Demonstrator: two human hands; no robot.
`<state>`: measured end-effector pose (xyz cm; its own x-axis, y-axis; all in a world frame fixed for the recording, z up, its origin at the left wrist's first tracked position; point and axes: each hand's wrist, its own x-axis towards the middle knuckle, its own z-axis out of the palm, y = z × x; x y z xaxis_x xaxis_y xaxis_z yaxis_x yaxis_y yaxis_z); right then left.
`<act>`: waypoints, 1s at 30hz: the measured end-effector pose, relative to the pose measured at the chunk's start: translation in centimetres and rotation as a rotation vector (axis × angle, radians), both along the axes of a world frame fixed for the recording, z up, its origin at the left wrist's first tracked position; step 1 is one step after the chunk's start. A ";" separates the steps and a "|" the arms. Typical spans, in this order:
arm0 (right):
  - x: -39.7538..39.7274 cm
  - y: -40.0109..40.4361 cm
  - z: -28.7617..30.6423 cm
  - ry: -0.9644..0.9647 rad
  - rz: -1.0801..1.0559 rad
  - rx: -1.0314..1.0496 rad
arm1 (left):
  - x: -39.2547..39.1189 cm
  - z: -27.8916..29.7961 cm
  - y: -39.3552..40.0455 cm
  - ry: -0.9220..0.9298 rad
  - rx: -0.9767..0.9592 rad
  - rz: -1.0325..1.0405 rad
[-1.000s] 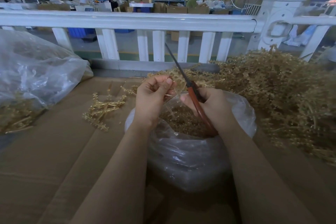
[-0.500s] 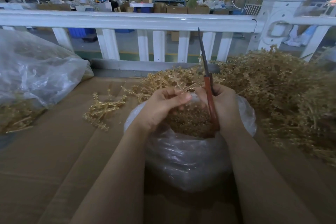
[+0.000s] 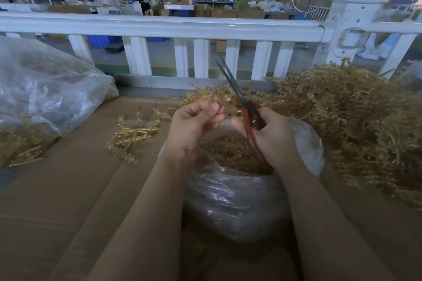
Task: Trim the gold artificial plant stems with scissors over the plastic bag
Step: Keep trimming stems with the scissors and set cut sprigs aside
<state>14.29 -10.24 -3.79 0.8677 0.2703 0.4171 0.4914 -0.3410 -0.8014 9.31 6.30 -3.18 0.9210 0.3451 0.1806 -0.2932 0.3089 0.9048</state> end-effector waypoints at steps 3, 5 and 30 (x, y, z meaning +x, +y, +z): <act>0.1 -0.2 -0.2 -0.053 -0.006 -0.149 | 0.1 0.0 0.2 -0.030 -0.024 0.032; 0.3 -0.3 -0.5 -0.078 -0.024 -0.231 | 0.0 -0.1 0.3 -0.052 -0.035 0.035; 0.4 -0.3 -0.7 -0.193 -0.092 -0.384 | 0.1 -0.2 0.2 -0.082 0.002 0.107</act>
